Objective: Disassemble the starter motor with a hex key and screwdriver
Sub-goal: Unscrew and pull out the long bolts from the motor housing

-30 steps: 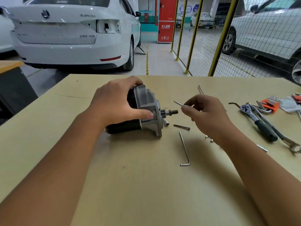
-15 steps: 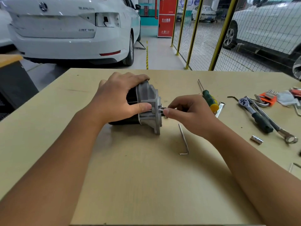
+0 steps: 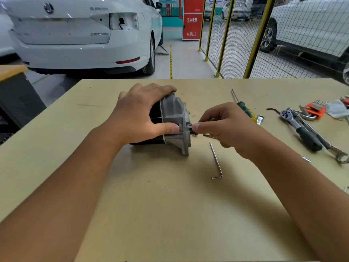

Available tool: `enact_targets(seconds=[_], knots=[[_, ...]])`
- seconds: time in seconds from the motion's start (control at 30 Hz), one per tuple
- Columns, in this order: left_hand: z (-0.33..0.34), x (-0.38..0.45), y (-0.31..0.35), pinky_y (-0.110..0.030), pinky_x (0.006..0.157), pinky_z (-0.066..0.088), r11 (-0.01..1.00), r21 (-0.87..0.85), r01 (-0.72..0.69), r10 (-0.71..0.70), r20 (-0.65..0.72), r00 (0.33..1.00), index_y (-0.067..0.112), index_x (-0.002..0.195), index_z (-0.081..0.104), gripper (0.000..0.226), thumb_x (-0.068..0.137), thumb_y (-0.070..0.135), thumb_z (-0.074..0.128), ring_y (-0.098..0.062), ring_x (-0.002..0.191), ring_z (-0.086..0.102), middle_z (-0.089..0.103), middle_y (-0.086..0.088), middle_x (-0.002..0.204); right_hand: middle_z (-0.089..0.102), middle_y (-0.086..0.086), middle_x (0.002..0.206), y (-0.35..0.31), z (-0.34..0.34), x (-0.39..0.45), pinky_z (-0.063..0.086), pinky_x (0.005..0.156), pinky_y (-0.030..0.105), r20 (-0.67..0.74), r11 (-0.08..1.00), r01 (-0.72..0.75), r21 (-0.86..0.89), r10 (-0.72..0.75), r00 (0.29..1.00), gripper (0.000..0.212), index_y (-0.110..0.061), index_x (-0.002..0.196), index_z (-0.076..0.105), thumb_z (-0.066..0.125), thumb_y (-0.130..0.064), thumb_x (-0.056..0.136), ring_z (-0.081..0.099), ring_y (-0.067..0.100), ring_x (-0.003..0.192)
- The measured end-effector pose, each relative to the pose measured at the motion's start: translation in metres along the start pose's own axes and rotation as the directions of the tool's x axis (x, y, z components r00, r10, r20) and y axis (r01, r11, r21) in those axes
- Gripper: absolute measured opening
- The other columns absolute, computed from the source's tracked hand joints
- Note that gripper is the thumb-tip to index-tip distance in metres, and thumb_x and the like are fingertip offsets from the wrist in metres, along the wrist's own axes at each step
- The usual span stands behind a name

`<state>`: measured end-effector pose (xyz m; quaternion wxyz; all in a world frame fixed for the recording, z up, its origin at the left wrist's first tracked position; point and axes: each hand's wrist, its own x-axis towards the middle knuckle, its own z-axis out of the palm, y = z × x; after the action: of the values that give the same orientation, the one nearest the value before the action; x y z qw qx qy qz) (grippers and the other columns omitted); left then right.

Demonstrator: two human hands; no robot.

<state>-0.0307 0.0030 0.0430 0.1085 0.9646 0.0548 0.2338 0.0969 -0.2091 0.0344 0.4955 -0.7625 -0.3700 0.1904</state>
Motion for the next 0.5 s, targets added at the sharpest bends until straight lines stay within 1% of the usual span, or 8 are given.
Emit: enact_targets(seconds=[0.1, 0.17, 0.2, 0.27, 0.33, 0.4, 0.43, 0.5], knots=[[-0.002, 0.002, 0.002, -0.051, 0.099, 0.038, 0.997, 0.079, 0.004, -0.006, 0.024, 1.0, 0.042, 0.15, 0.043, 0.097, 0.065, 0.087, 0.053, -0.023, 0.126, 0.05, 0.053, 0.017, 0.145, 0.039, -0.002, 0.048, -0.005, -0.003, 0.001, 0.023, 0.042, 0.02, 0.087, 0.982, -0.167, 0.089, 0.159, 0.983, 0.021, -0.011, 0.069, 0.074, 0.081, -0.023, 0.085, 0.024, 0.013, 0.041], [-0.004, 0.003, 0.003, -0.052, 0.101, 0.04, 0.997, 0.08, 0.004, -0.006, 0.031, 0.999, 0.041, 0.151, 0.042, 0.096, 0.066, 0.085, 0.055, -0.023, 0.127, 0.05, 0.053, 0.016, 0.145, 0.039, -0.002, 0.047, -0.011, -0.006, 0.004, 0.023, 0.042, 0.021, 0.117, 0.981, -0.188, 0.056, 0.18, 0.977, 0.021, -0.011, 0.068, 0.073, 0.082, -0.022, 0.084, 0.025, 0.012, 0.04], [-0.004, 0.003, 0.003, -0.053, 0.102, 0.041, 0.998, 0.06, 0.003, -0.005, 0.035, 0.999, 0.04, 0.151, 0.043, 0.096, 0.067, 0.082, 0.057, -0.023, 0.126, 0.05, 0.053, 0.015, 0.145, 0.04, -0.002, 0.047, -0.015, -0.008, 0.006, 0.024, 0.041, 0.021, 0.114, 0.988, -0.156, -0.005, 0.156, 0.981, 0.02, -0.01, 0.069, 0.074, 0.082, -0.023, 0.083, 0.027, 0.011, 0.04], [-0.004, 0.001, 0.004, -0.054, 0.102, 0.044, 0.999, 0.037, 0.004, -0.005, 0.039, 0.999, 0.038, 0.152, 0.043, 0.094, 0.069, 0.077, 0.062, -0.023, 0.125, 0.05, 0.053, 0.014, 0.144, 0.048, -0.001, 0.049, -0.024, -0.012, 0.009, 0.029, 0.04, 0.023, 0.108, 0.981, -0.012, -0.191, 0.033, 0.994, 0.018, -0.013, 0.07, 0.076, 0.083, -0.025, 0.082, 0.035, 0.01, 0.041], [-0.002, 0.0, 0.005, -0.054, 0.101, 0.045, 0.999, 0.042, 0.01, -0.012, 0.039, 0.999, 0.038, 0.152, 0.041, 0.093, 0.069, 0.076, 0.062, -0.023, 0.123, 0.049, 0.052, 0.014, 0.144, 0.054, -0.006, 0.049, -0.029, -0.015, 0.012, 0.033, 0.043, 0.019, 0.14, 0.915, 0.18, -0.361, -0.138, 0.98, 0.016, -0.018, 0.07, 0.076, 0.083, -0.025, 0.082, 0.041, 0.005, 0.045], [-0.001, -0.001, 0.006, -0.053, 0.101, 0.045, 0.999, 0.035, 0.019, -0.02, 0.028, 0.999, 0.038, 0.151, 0.041, 0.094, 0.067, 0.078, 0.059, -0.022, 0.122, 0.049, 0.052, 0.015, 0.142, 0.055, -0.009, 0.051, -0.029, -0.015, 0.012, 0.034, 0.048, 0.019, 0.176, 0.815, 0.317, -0.486, -0.264, 0.948, 0.014, -0.02, 0.072, 0.076, 0.081, -0.026, 0.083, 0.045, 0.008, 0.048], [-0.001, -0.002, 0.006, -0.053, 0.101, 0.044, 0.999, 0.03, 0.02, -0.021, 0.021, 1.0, 0.038, 0.151, 0.042, 0.095, 0.066, 0.079, 0.056, -0.022, 0.121, 0.049, 0.052, 0.014, 0.142, 0.057, -0.01, 0.053, -0.028, -0.015, 0.011, 0.036, 0.05, 0.022, 0.186, 0.774, 0.349, -0.528, -0.296, 0.937, 0.013, -0.021, 0.074, 0.075, 0.08, -0.027, 0.084, 0.049, 0.009, 0.052], [0.001, -0.003, 0.005, -0.053, 0.1, 0.045, 1.0, 0.019, 0.015, -0.015, 0.0, 1.0, 0.037, 0.151, 0.043, 0.096, 0.066, 0.08, 0.054, -0.023, 0.121, 0.05, 0.054, 0.013, 0.14, 0.061, -0.009, 0.06, -0.021, -0.017, 0.01, 0.044, 0.055, 0.03, 0.191, 0.727, 0.374, -0.576, -0.326, 0.926, 0.013, -0.022, 0.078, 0.073, 0.076, -0.032, 0.086, 0.055, 0.01, 0.058]])
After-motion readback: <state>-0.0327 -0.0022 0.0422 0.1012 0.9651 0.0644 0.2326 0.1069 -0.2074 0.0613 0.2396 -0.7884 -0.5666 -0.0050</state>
